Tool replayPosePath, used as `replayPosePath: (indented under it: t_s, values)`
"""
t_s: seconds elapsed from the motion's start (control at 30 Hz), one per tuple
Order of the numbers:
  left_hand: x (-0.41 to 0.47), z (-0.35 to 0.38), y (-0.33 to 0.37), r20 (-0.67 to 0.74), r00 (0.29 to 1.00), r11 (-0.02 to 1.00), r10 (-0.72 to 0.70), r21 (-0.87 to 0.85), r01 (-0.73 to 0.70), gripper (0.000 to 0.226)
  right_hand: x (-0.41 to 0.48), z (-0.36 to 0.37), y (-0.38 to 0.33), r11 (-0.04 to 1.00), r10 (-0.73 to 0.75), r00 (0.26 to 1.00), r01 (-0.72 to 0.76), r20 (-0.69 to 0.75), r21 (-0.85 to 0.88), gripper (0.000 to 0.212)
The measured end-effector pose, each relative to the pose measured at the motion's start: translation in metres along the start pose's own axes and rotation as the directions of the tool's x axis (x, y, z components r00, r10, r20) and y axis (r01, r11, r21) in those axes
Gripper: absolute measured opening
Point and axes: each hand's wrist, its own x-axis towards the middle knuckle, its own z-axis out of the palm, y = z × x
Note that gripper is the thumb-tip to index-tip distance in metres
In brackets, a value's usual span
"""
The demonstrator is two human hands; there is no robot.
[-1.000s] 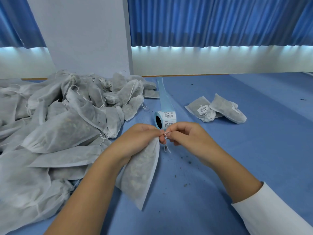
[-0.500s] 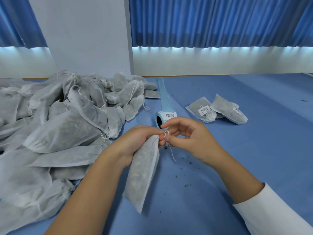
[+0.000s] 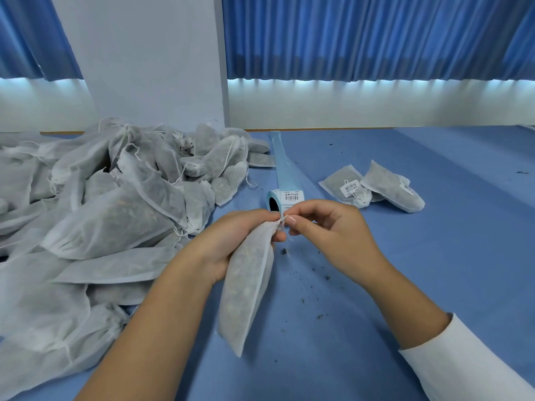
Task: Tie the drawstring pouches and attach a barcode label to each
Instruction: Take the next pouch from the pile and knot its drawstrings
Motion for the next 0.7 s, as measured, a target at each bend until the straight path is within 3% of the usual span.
replayPosePath:
  t_s: [0.13,0.23,0.4,0.7]
  values:
    - [0.0026,-0.0003,-0.0021,-0.103,0.994,0.995,0.041,0.098,-0.030,0.026,-0.0002,-0.0010,-0.0018,1.000,0.005,1.000,-0.005,-0.013,0.017,0.012]
    - [-0.0005,0.0038,-0.0022,-0.026,0.997,0.996,0.070,0.065,-0.068,0.015,-0.0001,-0.0001,-0.0029,0.999,0.000,1.000,0.000,-0.004,0.038,0.010]
    - [-0.0041,0.0034,-0.0017,0.097,0.995,0.999,0.029,-0.026,-0.027,0.021,0.0004,-0.0008,-0.0030,1.000,-0.008,1.000,0.008,-0.013,0.016,0.015]
    - [-0.0010,-0.0006,-0.0029,0.104,0.995,1.000,-0.003,0.019,0.001,0.011,0.0002,-0.0006,-0.0036,0.998,0.003,0.999,-0.001,-0.032,0.063,0.010]
